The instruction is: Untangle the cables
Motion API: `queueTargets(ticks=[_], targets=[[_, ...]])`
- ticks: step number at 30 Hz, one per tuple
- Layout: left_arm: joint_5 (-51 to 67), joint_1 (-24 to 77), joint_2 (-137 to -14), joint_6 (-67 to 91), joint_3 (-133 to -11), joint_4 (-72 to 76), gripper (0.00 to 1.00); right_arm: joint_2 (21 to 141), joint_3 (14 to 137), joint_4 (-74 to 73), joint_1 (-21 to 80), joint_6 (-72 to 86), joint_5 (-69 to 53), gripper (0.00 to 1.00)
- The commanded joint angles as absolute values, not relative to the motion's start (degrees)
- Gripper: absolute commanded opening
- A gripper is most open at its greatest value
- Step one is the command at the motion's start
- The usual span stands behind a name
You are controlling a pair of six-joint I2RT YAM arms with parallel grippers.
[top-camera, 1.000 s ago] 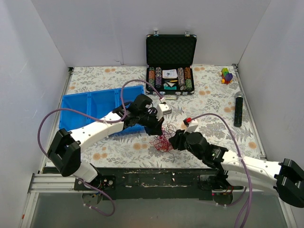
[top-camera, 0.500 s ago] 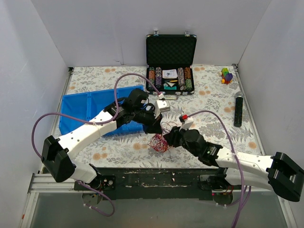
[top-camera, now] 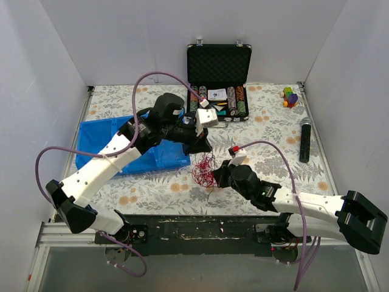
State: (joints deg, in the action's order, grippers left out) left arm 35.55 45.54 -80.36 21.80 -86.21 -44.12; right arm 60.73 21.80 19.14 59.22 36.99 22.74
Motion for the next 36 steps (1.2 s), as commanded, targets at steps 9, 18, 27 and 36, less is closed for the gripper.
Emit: queueTargets(ticks=[9,18,27,36], targets=[[26.56,45.61,-74.0,15.74,-99.21,-42.99,0.0,61.87,17.4,4.76,59.06,44.38,29.35,0.01],[10.56,45.53,-69.44,3.88,-105.29,-22.09,0.0,66.71,21.36,-7.99,59.06,48.77,31.99,0.01],[5.98,45.61,-72.5,2.1,-116.27,-9.59,0.0,67.67,21.53,-11.16,59.06,51.41,32.26,0.01],[6.59,45.61,-71.63,2.29,-115.49,-8.18,0.0,66.27,22.76,-12.74,59.06,51.33,32.43,0.01]])
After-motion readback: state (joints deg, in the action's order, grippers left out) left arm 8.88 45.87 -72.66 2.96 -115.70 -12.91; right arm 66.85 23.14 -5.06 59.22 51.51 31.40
